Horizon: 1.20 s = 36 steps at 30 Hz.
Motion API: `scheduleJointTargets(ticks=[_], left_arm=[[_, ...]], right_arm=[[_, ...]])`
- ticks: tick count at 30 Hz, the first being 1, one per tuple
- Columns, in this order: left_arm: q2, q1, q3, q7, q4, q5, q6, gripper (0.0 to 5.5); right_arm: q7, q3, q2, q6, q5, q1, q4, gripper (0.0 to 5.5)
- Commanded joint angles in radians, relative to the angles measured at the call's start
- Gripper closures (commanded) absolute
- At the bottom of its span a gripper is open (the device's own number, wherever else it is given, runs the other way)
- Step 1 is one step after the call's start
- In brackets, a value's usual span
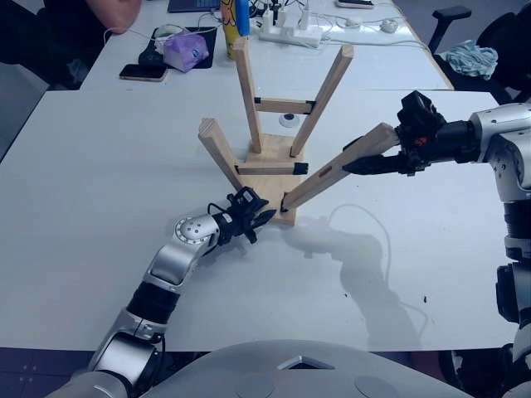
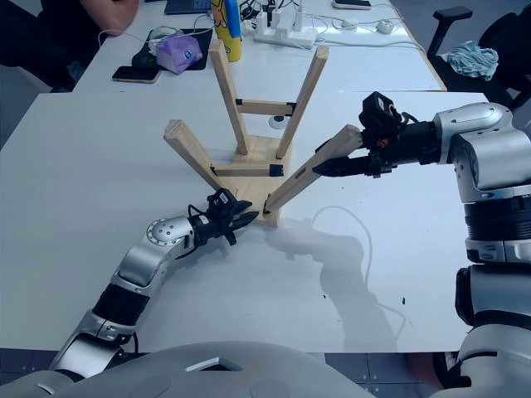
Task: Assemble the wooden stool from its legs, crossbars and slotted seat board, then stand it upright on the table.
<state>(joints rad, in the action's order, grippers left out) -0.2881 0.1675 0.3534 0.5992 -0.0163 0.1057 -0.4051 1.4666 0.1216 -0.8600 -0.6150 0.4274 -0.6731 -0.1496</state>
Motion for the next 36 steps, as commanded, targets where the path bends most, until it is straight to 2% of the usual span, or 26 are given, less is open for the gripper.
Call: scheduleJointTargets(ticks=[1,9,14,18,23,36], left_arm=[[-0.02,-0.061,0.022,-0.008,0.066,-0.029,-0.079,4.07],[-0.008,-0.065,0.025,-0.022,0.066,-0.03,-0.076,4.07],[0.003,-0.071,0.021,-0.038,0.064,-0.028,-0.076,4.07],[0.01,-0.072,0.019,-0.044,0.067,-0.025,-0.075,4.07],[0.011,-0.079,0.018,-0.049,0.07,-0.024,-0.07,4.07],[0.042,-0.064,0.017,-0.064,0.098,-0.026,-0.062,4.07]], right_arm=[[-0.056,0.024,0.002,0.03,-0.071,-0.002,-0.034,3.42],[-0.06,0.075,-0.017,0.034,-0.116,-0.029,-0.021,3.43],[-0.084,0.13,-0.021,-0.094,-0.111,-0.047,0.127,3.44],[-0.142,0.153,0.01,-0.194,-0.09,-0.033,0.201,3.44],[-0.181,0.179,0.055,-0.223,-0.098,-0.042,0.183,3.44],[-0.183,0.245,0.134,-0.197,-0.108,-0.093,0.162,3.44]])
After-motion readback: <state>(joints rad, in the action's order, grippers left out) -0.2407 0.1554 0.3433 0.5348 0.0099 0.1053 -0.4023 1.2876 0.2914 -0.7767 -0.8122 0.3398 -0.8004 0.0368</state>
